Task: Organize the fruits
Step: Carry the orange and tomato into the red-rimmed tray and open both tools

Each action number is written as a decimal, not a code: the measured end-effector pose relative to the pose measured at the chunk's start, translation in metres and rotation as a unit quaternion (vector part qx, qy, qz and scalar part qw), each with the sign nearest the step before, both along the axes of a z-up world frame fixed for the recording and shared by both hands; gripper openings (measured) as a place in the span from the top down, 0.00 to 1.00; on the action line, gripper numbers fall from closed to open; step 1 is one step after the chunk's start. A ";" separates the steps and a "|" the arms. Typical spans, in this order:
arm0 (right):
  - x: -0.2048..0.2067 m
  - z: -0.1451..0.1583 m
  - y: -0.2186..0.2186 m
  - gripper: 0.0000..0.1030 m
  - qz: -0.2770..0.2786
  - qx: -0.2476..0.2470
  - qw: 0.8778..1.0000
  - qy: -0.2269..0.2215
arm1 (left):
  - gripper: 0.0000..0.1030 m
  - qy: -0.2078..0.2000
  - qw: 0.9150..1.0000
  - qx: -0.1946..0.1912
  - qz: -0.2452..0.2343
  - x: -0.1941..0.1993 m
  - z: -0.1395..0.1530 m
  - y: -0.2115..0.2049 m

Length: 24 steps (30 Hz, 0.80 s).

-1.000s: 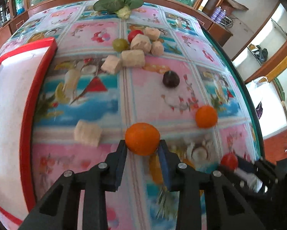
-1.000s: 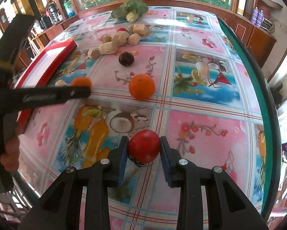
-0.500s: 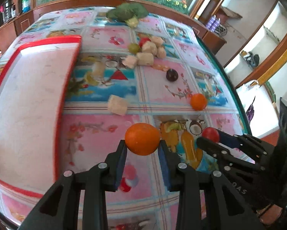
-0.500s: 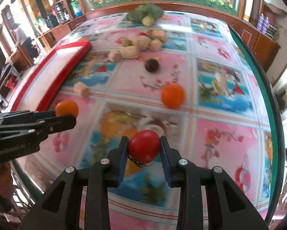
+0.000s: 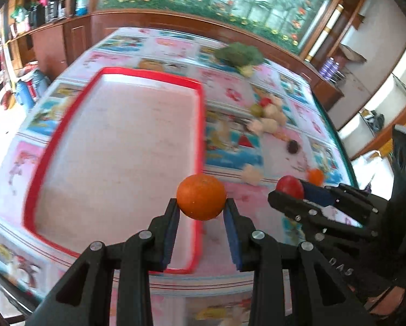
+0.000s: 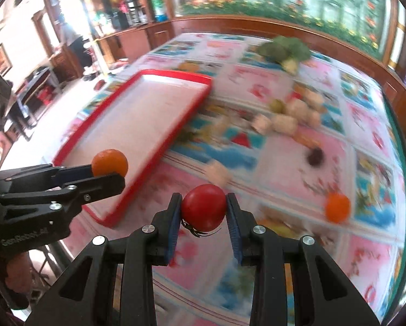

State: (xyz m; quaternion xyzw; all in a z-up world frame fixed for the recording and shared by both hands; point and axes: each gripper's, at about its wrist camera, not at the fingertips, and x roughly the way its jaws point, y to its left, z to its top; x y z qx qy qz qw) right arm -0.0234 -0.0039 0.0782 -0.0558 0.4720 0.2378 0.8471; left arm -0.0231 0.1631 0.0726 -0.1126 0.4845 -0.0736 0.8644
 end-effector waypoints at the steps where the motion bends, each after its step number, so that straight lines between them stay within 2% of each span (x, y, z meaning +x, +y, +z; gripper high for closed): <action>1: 0.004 0.001 0.010 0.70 0.008 0.004 1.000 0.002 | 0.65 -0.001 1.000 0.005 0.007 0.002 0.000 0.008; 8: 0.040 0.006 0.067 0.70 0.037 0.017 0.999 0.004 | 0.65 0.001 0.999 0.033 0.030 0.037 -0.006 0.053; 13: 0.080 0.002 0.097 0.70 0.034 0.017 0.999 -0.007 | 0.65 -0.001 0.998 0.056 0.039 0.083 -0.018 0.077; 19: 0.141 -0.020 0.125 0.69 0.008 0.016 1.000 0.000 | 0.65 0.006 0.996 0.067 0.055 0.139 -0.037 0.094; 24: 0.166 -0.040 0.136 0.69 -0.006 0.004 1.000 0.019 | 0.65 0.019 0.995 0.076 0.068 0.167 -0.050 0.103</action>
